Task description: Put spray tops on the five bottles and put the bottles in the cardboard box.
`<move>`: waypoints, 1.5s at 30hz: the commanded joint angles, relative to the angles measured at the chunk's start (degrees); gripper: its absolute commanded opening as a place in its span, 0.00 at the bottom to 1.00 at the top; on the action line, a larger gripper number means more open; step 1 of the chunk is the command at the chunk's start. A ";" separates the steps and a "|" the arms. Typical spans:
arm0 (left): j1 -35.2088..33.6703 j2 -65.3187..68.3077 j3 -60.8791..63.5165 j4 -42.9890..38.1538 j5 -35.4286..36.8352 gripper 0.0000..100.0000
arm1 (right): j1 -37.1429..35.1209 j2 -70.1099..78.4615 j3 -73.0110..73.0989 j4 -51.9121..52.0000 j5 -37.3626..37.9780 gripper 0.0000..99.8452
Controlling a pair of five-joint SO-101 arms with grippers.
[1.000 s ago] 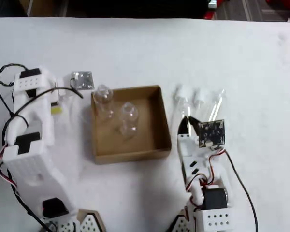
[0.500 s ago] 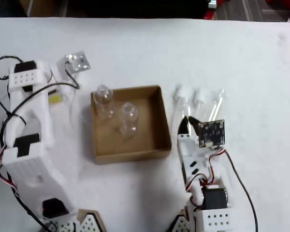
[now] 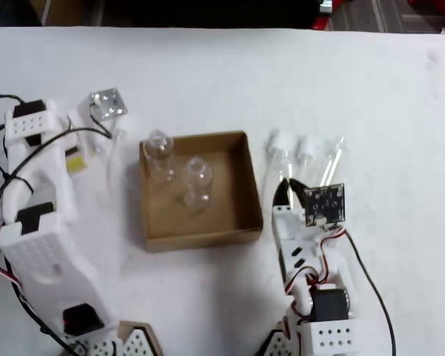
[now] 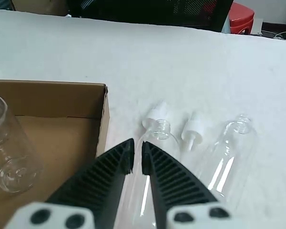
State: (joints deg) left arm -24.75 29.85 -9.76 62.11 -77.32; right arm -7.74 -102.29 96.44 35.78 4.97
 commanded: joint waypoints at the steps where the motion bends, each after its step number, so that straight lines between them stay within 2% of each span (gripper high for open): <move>1: -0.84 -0.48 -2.37 -0.44 -0.97 0.25 | -0.22 0.13 0.44 0.04 -0.35 0.02; 4: -0.84 -0.48 -2.37 -0.26 -0.97 0.25 | -0.22 0.13 0.44 0.04 -0.35 0.02; 9: -1.01 -0.40 -2.20 0.00 -1.41 0.19 | -0.22 0.13 0.44 0.04 -0.35 0.02; 16: -0.75 3.65 -1.85 -0.44 -1.41 0.21 | -0.22 0.13 0.44 0.04 -0.35 0.02; 21: -0.75 3.91 -4.66 0.62 -1.05 0.13 | -0.22 0.13 0.44 0.04 -0.35 0.02; 25: 0.04 3.56 -4.92 4.66 -1.41 0.02 | -0.22 0.13 0.44 0.04 -0.35 0.02; 27: 0.66 3.56 -6.86 7.38 -1.05 0.02 | -0.22 0.13 0.44 0.04 -0.35 0.02; 31: 2.68 3.56 -15.91 20.48 -0.44 0.02 | -0.22 0.13 0.44 0.13 -0.35 0.02; 35: 5.41 3.65 -27.96 33.93 6.68 0.02 | -0.22 0.13 0.44 0.13 -0.35 0.02; 39: 7.78 3.56 -38.42 40.35 17.32 0.02 | -0.22 0.13 0.44 0.13 -0.35 0.02; 45: 8.92 3.30 -46.68 40.44 50.29 0.02 | -0.13 0.13 0.44 0.13 -0.35 0.02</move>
State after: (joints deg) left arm -17.10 34.51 -51.16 101.85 -45.05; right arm -7.74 -102.29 96.44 35.78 4.97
